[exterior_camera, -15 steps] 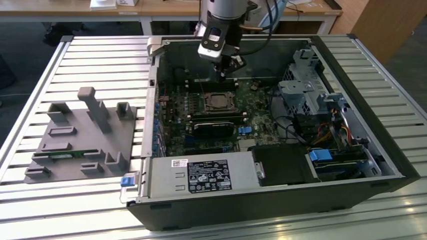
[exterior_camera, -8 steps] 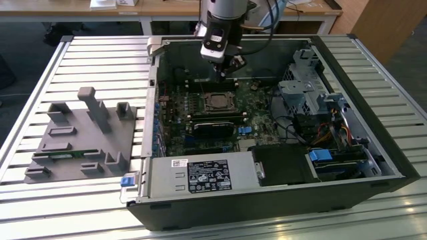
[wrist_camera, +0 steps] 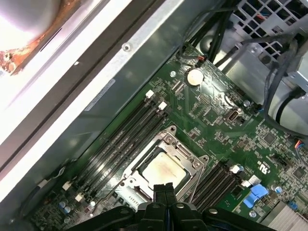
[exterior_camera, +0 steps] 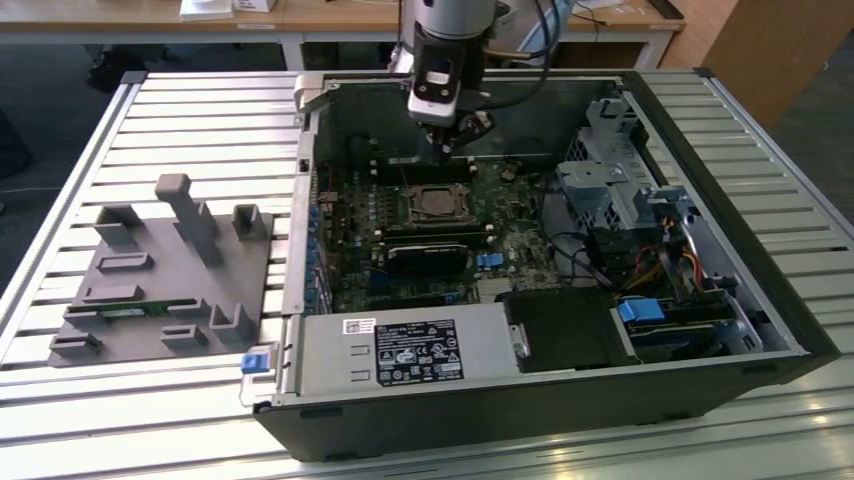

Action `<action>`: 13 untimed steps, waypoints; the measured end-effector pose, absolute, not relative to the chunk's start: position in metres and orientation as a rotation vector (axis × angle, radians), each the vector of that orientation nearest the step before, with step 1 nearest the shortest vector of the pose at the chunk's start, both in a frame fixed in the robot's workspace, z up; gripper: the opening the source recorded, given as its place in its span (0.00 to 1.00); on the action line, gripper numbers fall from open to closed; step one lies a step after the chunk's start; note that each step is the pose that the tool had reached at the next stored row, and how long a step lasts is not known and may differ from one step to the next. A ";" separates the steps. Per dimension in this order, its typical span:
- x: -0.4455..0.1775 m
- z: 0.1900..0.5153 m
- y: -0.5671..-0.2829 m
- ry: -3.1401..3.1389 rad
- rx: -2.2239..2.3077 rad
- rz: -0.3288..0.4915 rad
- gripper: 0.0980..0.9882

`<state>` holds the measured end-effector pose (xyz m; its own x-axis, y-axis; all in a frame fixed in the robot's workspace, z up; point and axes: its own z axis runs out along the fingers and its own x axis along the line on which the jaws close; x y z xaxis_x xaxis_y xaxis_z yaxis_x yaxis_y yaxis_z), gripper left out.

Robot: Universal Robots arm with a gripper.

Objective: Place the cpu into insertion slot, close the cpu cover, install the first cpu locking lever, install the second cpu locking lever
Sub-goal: 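Install the first cpu locking lever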

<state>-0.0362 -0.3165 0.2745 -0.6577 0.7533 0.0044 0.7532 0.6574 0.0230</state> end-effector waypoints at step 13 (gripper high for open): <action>-0.036 0.274 -0.316 2.917 1.153 0.036 0.01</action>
